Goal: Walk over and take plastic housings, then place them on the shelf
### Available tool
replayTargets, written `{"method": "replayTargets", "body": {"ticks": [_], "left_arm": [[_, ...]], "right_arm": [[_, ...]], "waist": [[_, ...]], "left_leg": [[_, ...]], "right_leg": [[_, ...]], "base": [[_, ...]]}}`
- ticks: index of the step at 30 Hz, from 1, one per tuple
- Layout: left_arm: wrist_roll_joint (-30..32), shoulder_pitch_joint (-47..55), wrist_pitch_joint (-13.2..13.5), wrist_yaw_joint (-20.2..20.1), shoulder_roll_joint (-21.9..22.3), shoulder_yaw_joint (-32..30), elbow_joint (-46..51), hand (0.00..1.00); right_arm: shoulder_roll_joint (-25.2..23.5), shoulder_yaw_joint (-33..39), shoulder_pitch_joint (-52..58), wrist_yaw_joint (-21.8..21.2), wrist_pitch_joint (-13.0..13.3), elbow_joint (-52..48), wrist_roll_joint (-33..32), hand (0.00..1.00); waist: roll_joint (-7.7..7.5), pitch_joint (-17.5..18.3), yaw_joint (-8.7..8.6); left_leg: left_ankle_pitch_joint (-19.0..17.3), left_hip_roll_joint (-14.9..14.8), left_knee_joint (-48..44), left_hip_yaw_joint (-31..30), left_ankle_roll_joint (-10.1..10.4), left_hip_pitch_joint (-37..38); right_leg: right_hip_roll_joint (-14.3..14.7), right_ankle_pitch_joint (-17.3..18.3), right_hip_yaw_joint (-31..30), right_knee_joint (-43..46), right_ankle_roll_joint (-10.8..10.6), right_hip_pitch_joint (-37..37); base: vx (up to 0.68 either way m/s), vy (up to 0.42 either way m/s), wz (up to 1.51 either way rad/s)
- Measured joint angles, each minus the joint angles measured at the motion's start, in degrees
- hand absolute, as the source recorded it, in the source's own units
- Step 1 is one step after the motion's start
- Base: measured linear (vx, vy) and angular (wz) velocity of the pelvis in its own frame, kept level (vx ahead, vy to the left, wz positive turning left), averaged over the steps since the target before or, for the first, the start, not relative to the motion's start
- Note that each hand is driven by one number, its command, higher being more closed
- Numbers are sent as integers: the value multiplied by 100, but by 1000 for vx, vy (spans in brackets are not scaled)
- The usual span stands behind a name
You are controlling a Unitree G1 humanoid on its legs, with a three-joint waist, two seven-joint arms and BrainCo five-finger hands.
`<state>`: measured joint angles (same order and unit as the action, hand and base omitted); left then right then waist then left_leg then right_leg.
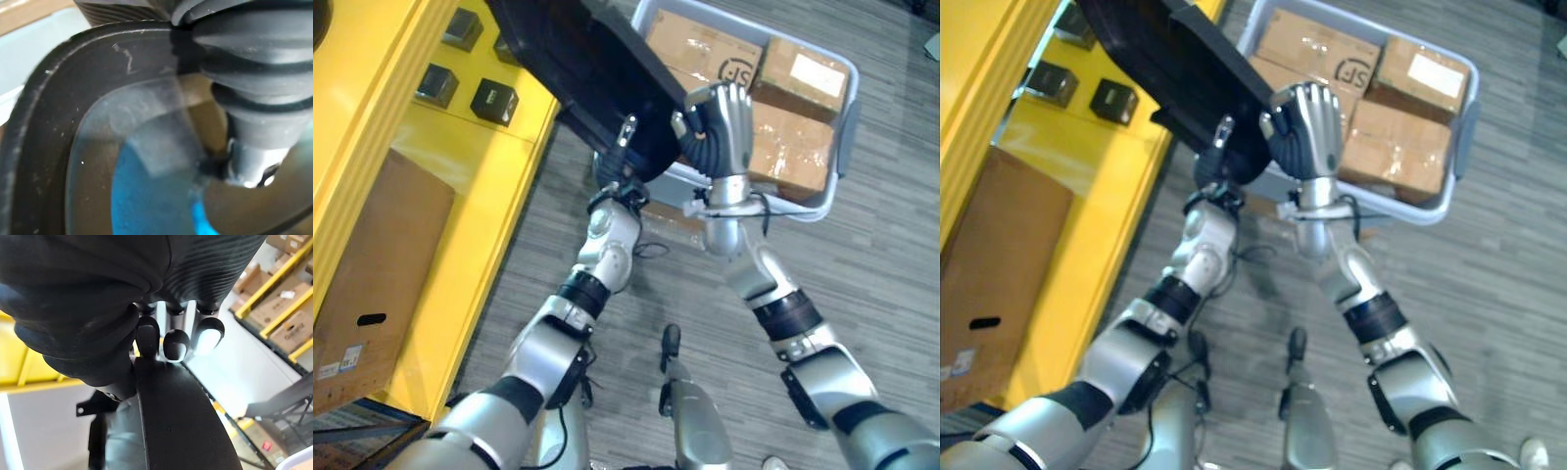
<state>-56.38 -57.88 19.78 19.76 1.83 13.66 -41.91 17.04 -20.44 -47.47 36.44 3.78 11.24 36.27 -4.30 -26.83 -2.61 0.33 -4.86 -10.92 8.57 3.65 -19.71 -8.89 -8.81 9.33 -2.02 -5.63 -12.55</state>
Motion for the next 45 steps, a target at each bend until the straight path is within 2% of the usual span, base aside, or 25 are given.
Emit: {"method": "replayTargets", "body": {"ticks": [6, 7, 9, 12, 14, 16, 18, 21, 27, 28, 30, 31, 34, 37, 41, 42, 45], "left_arm": [[208, 445, 27, 61, 31, -23, 415, 100], [404, 635, 33, 148, 52, -121, 603, 100], [824, 868, 28, 259, 48, -117, 791, 100], [1829, 1343, -2, 495, 4, -109, 1279, 100], [2621, 1694, -47, 663, -76, -30, 1554, 100], [3781, 2239, -178, 858, -170, 98, 1824, 100], [4602, 2586, -334, 952, -170, 134, 2035, 100], [5474, 3144, -402, 1074, -139, 117, 2446, 100], [6884, 3967, -458, 1217, -149, -1, 2995, 100], [7195, 4179, -497, 1349, -158, -116, 3068, 100], [7473, 4418, -550, 1408, -233, -294, 3072, 100], [7703, 4633, -648, 1449, -369, -394, 3072, 100], [8033, 5103, -837, 1566, -573, -606, 3198, 100], [8310, 5427, -950, 1614, -576, -814, 3693, 100], [8366, 5877, -923, 1617, -382, -1085, 4340, 100], [8322, 6121, -913, 1615, -248, -1240, 4537, 100], [8081, 6536, -892, 1606, -44, -1534, 4892, 100]], "right_arm": [[-168, 8, 347, 25, 46, -170, 5, 100], [-194, 42, 570, 95, 106, -196, 4, 0], [-251, 124, 834, 102, 165, -294, 4, 0], [-286, 247, 1404, 96, 271, -716, 3, 0], [-311, 303, 1779, 88, 357, -992, 1, 0], [-341, 453, 2286, 64, 527, -1311, -3, 0], [-368, 589, 2624, -17, 648, -1508, -13, 0], [-412, 690, 3069, -95, 765, -1719, -71, 0], [-576, 804, 3737, -286, 967, -2146, -263, 0], [-632, 965, 3827, -290, 1035, -2315, -456, 0], [-729, 1341, 3841, -292, 1128, -2499, -753, 0], [-739, 1574, 3894, -337, 1230, -2675, -1123, 0], [-763, 1867, 4371, -618, 1549, -3054, -1954, 0], [-969, 1991, 5005, -996, 1811, -3185, -2797, 0], [-1503, 2324, 5938, -1410, 1859, -3001, -3835, 0], [-1677, 2404, 6311, -1522, 1856, -2750, -4202, 0], [-1981, 2503, 6741, -1744, 1813, -2115, -4737, 0]], "waist": [[1, 0, 75], [2, 1, 85], [20, 11, 126], [117, 62, 187], [176, 230, 192], [283, 603, 199], [317, 794, 202], [326, 1174, 194], [325, 1682, 195], [315, 1754, 193], [313, 1766, 183], [298, 1835, 174], [229, 2093, 164], [157, 2244, 163], [92, 2405, 132], [83, 2503, 98], [74, 2514, 23]], "left_leg": [[-100, -10, -185, -17, -28, -32], [-123, -9, -231, -23, -34, -27], [-154, -12, -281, -24, -33, -19], [-156, 17, -255, -24, -37, 78], [-210, 21, -252, -23, -41, 135], [-285, 29, -245, -24, -30, 172], [-309, 33, -209, -30, -17, 306], [-303, 41, -18, -25, -6, 511], [-276, 66, 283, -6, 33, 897], [-274, 70, 305, -1, 37, 944], [-266, 74, 352, 3, 48, 1059], [-261, 79, 387, 9, 55, 1097], [-196, 86, 561, 13, 87, 1173], [-158, 104, 656, 13, 86, 1256], [-149, 167, 755, 9, 74, 1394], [-136, 195, 827, 16, 61, 1425], [-128, 231, 912, 35, 56, 1547]], "right_leg": [[-20, 123, -16, 223, -26, -44], [-31, 179, -11, 308, -43, -45], [-35, 206, -11, 360, -50, -44], [-68, 232, 4, 370, -73, 53], [-81, 326, 12, 429, -105, 85], [-103, 410, 9, 475, -129, 96], [-106, 454, 17, 462, -141, 228], [-106, 512, 85, 429, -123, 365], [-103, 520, 140, 262, -128, 681], [-104, 520, 141, 231, -128, 732], [-103, 523, 141, 208, -132, 833], [-105, 537, 141, 177, -143, 869], [-92, 552, 150, 139, -140, 877], [-100, 556, 156, 133, -134, 916], [-158, 624, 169, 143, -165, 996], [-181, 635, 166, 144, -171, 986], [-208, 656, 153, 144, -168, 1054]], "base": [[-16, -3, 1], [0, 0, 0], [0, 0, 0], [5, 2, 1], [0, 0, 0], [67, 2, 0], [106, -3, 1], [107, -22, 2], [61, -12, 0], [0, 0, 0], [0, 0, 0], [0, 0, 0], [0, 0, 0], [0, 0, 0], [-1, 3, 1], [0, 0, 0], [1, 10, -2]]}}
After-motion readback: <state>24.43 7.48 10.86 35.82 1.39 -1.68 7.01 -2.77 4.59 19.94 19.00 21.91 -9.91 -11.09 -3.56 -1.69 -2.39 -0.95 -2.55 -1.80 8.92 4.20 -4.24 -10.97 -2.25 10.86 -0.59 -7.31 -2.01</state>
